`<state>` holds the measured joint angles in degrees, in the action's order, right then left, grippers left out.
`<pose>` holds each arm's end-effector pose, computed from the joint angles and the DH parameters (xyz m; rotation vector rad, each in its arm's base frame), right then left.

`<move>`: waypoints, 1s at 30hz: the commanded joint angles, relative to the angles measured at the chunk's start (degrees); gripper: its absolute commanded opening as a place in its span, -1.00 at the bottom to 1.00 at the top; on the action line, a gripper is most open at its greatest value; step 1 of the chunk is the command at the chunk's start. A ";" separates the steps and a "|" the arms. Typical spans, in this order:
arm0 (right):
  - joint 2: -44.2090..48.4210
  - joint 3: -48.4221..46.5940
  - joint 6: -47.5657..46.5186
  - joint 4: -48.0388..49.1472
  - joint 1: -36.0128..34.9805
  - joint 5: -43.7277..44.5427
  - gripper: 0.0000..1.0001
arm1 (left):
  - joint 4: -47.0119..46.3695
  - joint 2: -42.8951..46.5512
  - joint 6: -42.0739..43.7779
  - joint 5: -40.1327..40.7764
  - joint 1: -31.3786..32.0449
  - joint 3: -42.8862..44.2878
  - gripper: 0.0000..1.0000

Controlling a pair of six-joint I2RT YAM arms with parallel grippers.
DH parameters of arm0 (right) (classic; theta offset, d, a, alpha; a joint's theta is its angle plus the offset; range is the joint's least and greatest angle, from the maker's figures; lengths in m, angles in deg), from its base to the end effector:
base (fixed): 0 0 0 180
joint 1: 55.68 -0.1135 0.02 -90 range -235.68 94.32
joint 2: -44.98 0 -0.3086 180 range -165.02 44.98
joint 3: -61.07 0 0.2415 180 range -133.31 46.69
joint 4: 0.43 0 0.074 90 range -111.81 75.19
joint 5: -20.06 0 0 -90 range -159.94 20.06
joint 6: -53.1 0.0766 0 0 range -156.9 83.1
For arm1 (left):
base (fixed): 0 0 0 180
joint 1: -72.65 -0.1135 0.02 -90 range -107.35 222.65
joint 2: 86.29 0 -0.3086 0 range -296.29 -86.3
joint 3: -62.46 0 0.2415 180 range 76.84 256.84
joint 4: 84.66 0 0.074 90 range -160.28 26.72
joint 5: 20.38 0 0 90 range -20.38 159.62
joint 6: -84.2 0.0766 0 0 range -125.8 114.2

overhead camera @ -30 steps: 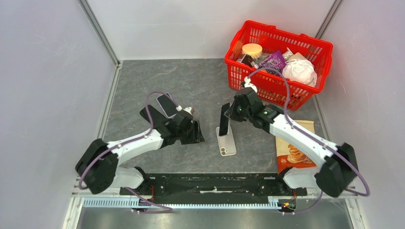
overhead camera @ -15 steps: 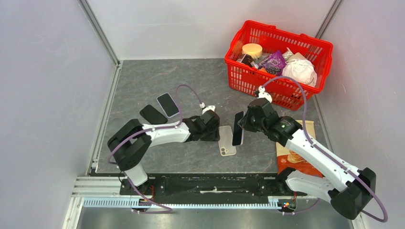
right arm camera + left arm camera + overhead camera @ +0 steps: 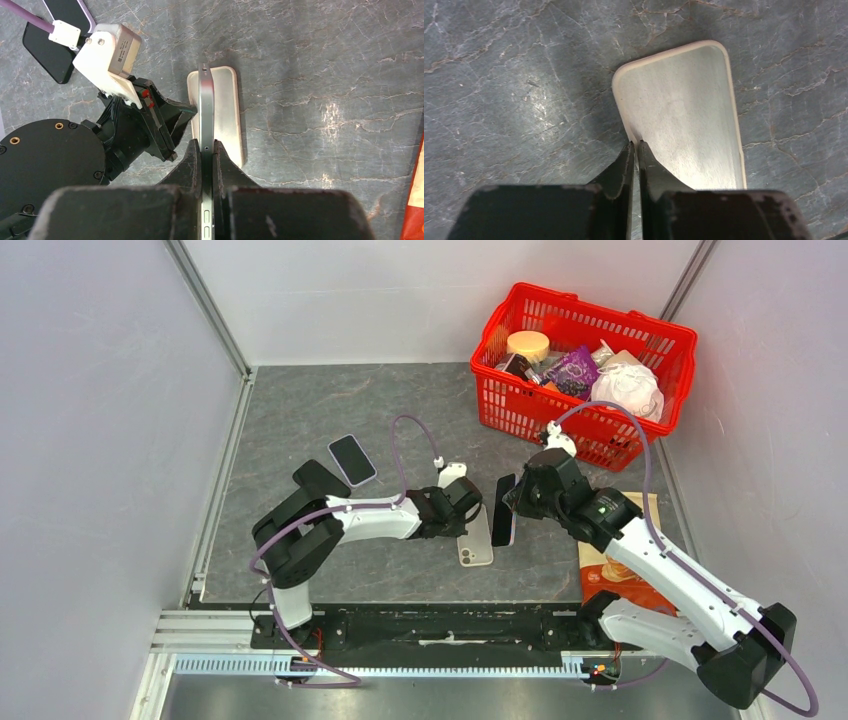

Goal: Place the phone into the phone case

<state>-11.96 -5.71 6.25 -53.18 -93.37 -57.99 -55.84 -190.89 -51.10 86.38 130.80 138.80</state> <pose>0.1669 0.1089 0.3120 0.2186 2.3378 0.4758 0.2249 -0.3201 0.1741 0.1743 2.5360 -0.3573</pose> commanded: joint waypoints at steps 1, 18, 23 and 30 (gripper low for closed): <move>0.88 -1.04 -1.05 2.31 0.08 0.80 -1.00 | 3.26 -0.29 -1.11 6.16 0.04 0.89 -0.89; -7.05 0.01 0.02 12.60 -0.01 -7.61 -1.00 | 5.46 16.29 1.94 6.92 -7.84 -14.06 -0.96; -10.58 -0.13 0.26 16.15 -0.44 -10.16 -1.00 | 2.98 18.49 3.38 4.74 -9.28 -17.14 -0.91; -14.94 -1.60 0.88 18.98 -1.06 -11.68 -1.00 | 1.41 20.96 2.65 0.47 -10.78 -18.09 -0.53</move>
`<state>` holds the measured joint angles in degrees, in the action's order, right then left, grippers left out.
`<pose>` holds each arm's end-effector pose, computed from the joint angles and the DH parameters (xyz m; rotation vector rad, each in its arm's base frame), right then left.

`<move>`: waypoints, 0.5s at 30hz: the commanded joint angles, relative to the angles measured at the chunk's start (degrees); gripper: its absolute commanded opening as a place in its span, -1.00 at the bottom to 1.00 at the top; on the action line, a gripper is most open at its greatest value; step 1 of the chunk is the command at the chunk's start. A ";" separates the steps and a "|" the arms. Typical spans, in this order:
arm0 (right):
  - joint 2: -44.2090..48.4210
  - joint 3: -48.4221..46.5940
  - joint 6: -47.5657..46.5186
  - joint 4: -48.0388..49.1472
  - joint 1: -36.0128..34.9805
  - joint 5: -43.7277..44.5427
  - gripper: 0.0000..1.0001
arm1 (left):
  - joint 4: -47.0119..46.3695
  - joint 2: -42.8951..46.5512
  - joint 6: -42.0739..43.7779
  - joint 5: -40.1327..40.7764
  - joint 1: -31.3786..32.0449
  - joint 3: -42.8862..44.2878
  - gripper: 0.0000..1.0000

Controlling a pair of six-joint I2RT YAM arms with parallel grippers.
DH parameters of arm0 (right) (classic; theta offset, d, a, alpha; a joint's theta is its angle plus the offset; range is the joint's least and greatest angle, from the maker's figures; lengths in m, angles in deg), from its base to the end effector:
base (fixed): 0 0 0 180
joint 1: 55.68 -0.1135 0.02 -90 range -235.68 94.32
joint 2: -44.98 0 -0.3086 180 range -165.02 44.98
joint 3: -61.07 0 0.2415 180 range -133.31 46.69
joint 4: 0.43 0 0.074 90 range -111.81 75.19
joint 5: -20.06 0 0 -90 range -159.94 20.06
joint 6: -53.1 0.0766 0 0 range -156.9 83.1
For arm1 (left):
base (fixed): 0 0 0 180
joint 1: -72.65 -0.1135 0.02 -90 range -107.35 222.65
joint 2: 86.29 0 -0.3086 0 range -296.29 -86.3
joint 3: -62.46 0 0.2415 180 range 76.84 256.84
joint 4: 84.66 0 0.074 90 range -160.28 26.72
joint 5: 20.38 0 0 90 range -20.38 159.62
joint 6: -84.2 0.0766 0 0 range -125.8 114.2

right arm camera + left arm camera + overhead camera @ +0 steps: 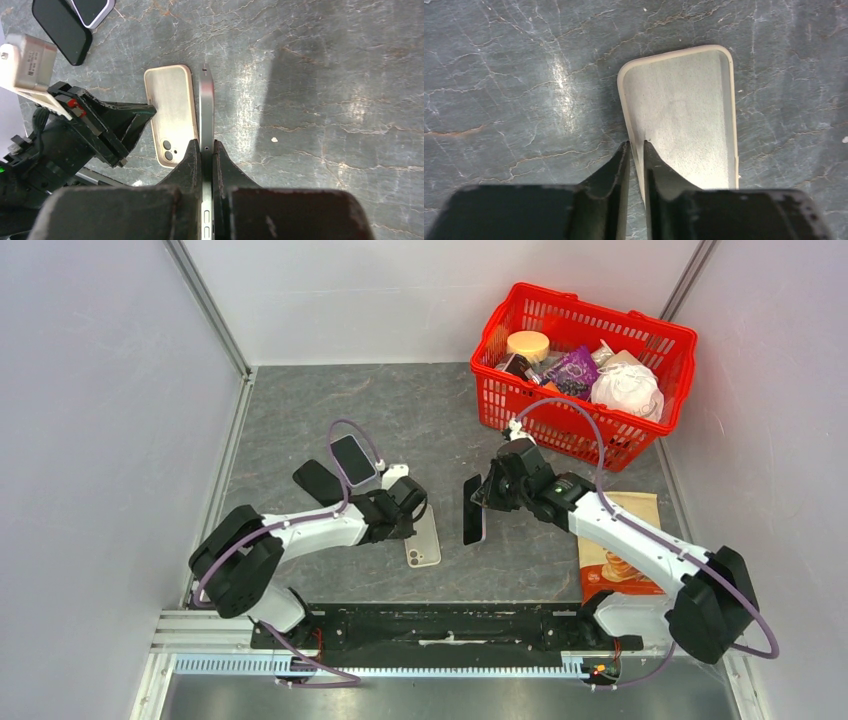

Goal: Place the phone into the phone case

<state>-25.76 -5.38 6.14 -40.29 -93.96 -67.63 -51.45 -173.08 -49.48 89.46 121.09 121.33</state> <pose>0.2115 0.1630 0.2819 0.1219 2.4322 0.6338 0.2096 -0.1972 0.1806 -0.0088 2.5468 -0.1628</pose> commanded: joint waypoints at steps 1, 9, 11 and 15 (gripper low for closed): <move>-1.60 -2.10 1.02 6.34 -0.64 -2.08 -1.00 | -3.09 3.84 1.34 -3.22 -1.43 -0.72 -0.45; -3.18 -2.92 0.66 5.89 -0.64 -1.85 -1.00 | -1.86 10.66 2.77 -5.61 -3.54 -1.78 0.26; -3.92 -3.41 0.64 5.59 -0.61 -2.15 -1.00 | -1.87 12.91 2.72 -6.37 -4.46 -2.64 0.35; -6.22 -4.81 0.52 6.55 -1.83 -4.27 -1.00 | -1.28 16.55 1.87 -6.86 -6.48 -4.36 0.40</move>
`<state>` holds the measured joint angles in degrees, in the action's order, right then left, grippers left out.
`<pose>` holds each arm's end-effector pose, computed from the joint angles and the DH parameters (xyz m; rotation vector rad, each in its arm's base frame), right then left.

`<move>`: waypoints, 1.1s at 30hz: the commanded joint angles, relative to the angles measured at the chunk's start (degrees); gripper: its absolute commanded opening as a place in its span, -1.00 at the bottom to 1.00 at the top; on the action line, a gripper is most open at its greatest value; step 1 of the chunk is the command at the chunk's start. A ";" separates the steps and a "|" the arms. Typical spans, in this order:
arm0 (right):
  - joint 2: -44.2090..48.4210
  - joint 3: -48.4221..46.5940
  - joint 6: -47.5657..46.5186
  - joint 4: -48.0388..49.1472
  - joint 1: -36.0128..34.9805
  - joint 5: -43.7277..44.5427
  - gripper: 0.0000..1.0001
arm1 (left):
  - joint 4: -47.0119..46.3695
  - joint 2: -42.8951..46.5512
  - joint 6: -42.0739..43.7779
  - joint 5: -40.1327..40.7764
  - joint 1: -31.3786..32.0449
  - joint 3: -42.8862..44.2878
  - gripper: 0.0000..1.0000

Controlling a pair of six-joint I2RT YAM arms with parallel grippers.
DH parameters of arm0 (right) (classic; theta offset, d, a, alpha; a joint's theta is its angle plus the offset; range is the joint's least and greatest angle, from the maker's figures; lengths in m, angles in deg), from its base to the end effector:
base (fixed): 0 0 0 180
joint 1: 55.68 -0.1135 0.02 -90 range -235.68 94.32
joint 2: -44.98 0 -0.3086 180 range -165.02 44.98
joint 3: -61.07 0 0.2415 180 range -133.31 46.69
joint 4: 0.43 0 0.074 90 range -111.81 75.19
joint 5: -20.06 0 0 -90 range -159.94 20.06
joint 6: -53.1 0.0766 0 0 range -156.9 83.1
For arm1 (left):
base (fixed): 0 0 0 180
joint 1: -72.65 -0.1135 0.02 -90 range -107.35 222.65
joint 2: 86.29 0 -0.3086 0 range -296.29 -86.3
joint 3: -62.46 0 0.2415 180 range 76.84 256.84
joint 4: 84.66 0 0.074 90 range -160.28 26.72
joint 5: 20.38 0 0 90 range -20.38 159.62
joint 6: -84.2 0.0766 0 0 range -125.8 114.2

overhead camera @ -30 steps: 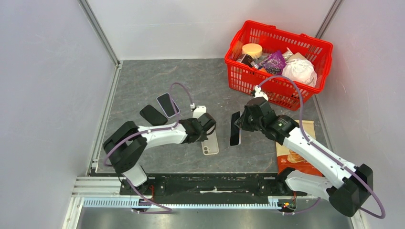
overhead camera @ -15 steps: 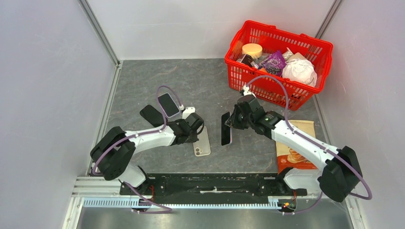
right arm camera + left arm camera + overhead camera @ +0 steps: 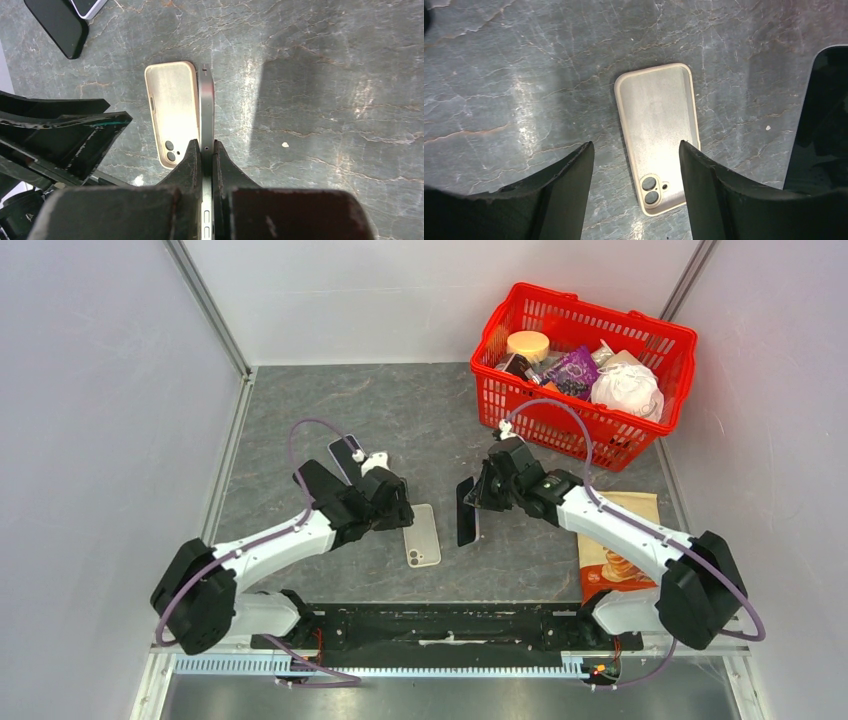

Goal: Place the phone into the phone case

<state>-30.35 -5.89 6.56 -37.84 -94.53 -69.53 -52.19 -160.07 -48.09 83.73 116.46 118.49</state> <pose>0.2229 0.1789 0.2690 0.1032 2.4749 0.6556 0.1996 -0.1656 0.2222 -0.0771 2.4474 -0.3829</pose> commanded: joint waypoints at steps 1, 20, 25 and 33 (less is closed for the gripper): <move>-2.44 -5.06 -0.12 4.07 -1.96 -2.11 -1.00 | -0.44 4.09 0.11 -1.26 -2.48 -2.17 0.39; -15.76 -10.02 3.47 13.29 -8.93 -10.55 -1.00 | -3.07 6.65 -1.58 -6.79 -8.92 -10.86 -0.32; -17.60 -7.80 5.08 16.88 -9.49 -8.51 -1.00 | -5.77 4.26 -1.66 -9.16 -8.87 -11.06 -0.52; -22.19 -4.52 6.82 25.49 -9.52 -6.82 -1.00 | -8.50 0.81 -1.93 -11.86 -8.83 -10.75 -0.68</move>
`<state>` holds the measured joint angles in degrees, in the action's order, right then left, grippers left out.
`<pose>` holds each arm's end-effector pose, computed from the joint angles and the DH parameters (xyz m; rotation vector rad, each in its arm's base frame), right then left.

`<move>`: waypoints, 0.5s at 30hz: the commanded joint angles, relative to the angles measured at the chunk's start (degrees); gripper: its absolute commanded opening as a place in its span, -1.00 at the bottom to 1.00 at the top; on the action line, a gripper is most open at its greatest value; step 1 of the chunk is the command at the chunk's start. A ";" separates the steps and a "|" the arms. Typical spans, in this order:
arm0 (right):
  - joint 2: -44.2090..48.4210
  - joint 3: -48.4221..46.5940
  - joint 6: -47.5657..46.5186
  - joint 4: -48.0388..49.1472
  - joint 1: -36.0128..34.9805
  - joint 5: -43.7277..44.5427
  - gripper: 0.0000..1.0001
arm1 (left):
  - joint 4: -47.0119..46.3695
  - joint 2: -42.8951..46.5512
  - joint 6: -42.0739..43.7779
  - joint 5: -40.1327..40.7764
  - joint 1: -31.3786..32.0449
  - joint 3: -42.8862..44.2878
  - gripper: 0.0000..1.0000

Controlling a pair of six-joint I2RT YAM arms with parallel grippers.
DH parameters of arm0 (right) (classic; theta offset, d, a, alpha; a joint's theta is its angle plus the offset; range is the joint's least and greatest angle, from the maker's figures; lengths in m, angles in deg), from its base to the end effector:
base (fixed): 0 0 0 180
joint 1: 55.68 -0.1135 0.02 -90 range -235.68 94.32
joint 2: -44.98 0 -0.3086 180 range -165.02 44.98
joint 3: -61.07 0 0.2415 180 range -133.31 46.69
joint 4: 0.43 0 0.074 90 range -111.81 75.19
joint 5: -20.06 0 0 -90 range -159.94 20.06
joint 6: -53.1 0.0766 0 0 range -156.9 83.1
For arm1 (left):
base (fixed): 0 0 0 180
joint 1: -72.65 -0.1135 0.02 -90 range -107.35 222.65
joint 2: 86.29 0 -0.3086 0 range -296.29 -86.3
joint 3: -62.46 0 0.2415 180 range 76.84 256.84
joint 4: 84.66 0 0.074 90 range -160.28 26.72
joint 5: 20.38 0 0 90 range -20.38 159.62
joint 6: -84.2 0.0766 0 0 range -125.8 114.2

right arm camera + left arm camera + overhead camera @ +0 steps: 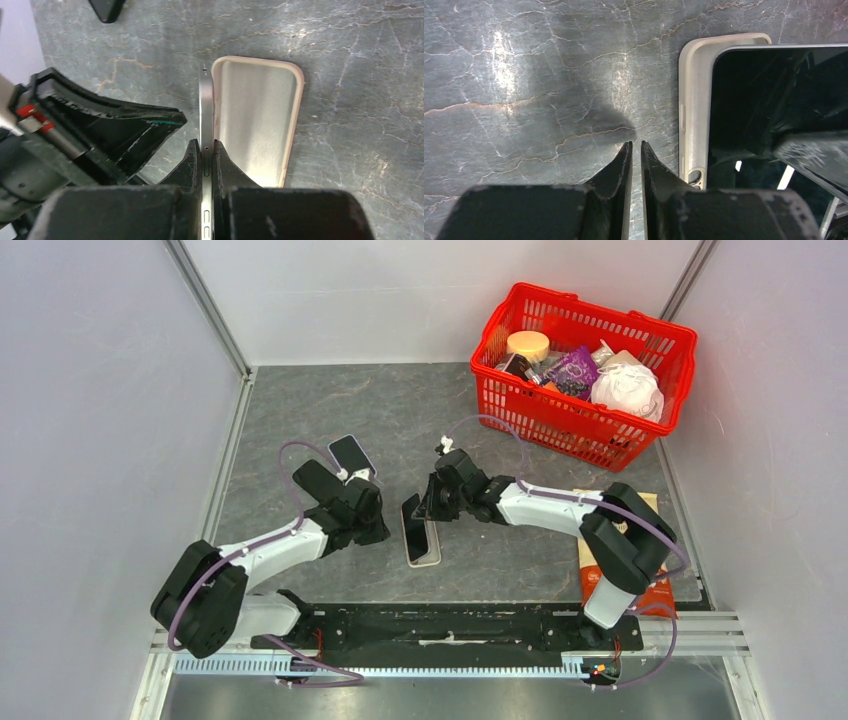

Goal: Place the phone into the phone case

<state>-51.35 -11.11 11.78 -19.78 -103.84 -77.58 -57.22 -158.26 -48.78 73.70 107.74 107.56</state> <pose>0.2480 0.2922 0.2182 -0.0614 2.5417 0.9294 0.1894 -0.1264 0.1756 -0.2068 2.5696 -0.4513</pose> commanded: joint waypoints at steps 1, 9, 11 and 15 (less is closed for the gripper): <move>-1.39 1.08 1.59 7.71 -0.18 1.75 -1.00 | -3.63 -1.28 -1.19 -2.06 -0.11 0.13 -0.69; -3.66 1.90 1.84 8.27 -0.22 1.50 -1.00 | -4.36 -2.57 -0.90 -2.97 0.15 0.55 -0.74; -3.77 2.43 2.33 8.53 -0.18 1.32 -1.00 | -4.52 -3.08 -0.88 -3.15 0.39 0.77 -0.75; -3.86 3.60 2.73 9.34 -0.18 1.38 -1.00 | -5.27 -4.51 -0.79 -3.68 0.98 1.20 -0.78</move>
<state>-55.26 -8.40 13.25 -14.76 -103.84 -76.13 -59.95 -161.54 -48.81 71.14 107.98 107.56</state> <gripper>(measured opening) 0.046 0.121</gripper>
